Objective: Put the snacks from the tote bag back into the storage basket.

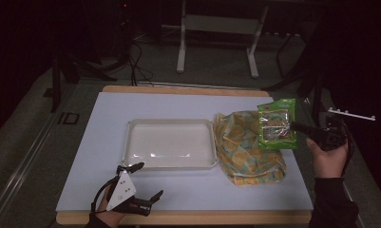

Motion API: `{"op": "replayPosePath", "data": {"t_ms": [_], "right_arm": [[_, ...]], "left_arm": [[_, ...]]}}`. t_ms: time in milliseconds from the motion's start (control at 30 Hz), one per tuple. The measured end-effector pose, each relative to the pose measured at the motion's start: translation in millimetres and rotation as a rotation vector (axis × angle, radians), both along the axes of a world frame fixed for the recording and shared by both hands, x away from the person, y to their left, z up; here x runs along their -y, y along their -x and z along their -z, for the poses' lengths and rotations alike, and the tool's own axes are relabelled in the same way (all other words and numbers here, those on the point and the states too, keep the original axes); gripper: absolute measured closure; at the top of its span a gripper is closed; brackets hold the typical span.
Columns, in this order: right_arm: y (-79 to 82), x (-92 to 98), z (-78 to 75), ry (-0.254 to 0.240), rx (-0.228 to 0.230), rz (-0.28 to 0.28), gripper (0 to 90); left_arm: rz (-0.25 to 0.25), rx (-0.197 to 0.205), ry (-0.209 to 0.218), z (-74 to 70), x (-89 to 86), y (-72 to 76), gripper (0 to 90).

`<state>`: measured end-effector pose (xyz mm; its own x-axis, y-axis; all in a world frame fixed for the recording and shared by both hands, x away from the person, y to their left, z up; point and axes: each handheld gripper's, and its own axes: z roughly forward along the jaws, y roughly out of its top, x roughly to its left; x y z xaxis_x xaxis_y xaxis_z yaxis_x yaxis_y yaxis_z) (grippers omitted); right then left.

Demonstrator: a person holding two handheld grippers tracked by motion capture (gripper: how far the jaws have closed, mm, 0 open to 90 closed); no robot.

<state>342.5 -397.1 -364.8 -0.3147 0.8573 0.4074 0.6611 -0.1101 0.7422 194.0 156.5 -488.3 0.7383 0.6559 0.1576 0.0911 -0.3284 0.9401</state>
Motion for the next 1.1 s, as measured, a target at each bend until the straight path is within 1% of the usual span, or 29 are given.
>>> {"op": "replayPosePath", "data": {"t_ms": [133, 167, 200, 333, 500, 533, 733, 900, 1067, 1100], "right_arm": [[0.3, -2.0, -4.4, 0.005, 0.007, -0.006, 89.1], [0.4, -4.1, -8.4, -0.002, 0.015, -0.012, 89.1], [0.4, -4.1, -8.4, -0.002, 0.015, -0.012, 89.1], [0.5, -11.9, -16.0, 0.005, 0.028, -0.023, 89.1], [0.6, -17.6, -19.2, 0.006, 0.035, -0.028, 89.1], [-0.5, -23.2, -21.0, 0.001, 0.036, -0.030, 89.1], [-3.0, -32.7, -25.1, -0.007, 0.043, -0.044, 89.1], [-5.0, -44.3, -32.4, -0.013, 0.065, -0.061, 89.1], [-7.9, -57.2, -38.5, -0.022, 0.077, -0.076, 89.1], [-7.9, -57.2, -38.5, -0.022, 0.077, -0.076, 89.1]], "left_arm": [[0.000, 0.001, 0.000, 0.0, 0.1, 0.2, 1.5], [0.000, 0.002, 0.001, 0.0, 0.1, 0.2, 1.5], [-0.001, 0.002, 0.000, -0.1, 0.0, 0.2, 1.5], [0.001, 0.001, 0.006, -0.3, 0.0, 0.3, 1.5], [0.001, 0.002, 0.003, -0.3, 0.2, 0.7, 1.5], [0.001, 0.001, 0.001, -0.1, 0.3, 0.6, 1.5], [0.001, 0.002, 0.004, -0.2, 0.5, 0.8, 1.5], [0.001, 0.001, 0.004, -0.1, 0.3, 0.4, 1.5], [0.004, 0.003, 0.006, -0.4, -0.1, 0.6, 1.5], [0.004, 0.003, 0.006, -0.4, -0.1, 0.6, 1.5]]}}
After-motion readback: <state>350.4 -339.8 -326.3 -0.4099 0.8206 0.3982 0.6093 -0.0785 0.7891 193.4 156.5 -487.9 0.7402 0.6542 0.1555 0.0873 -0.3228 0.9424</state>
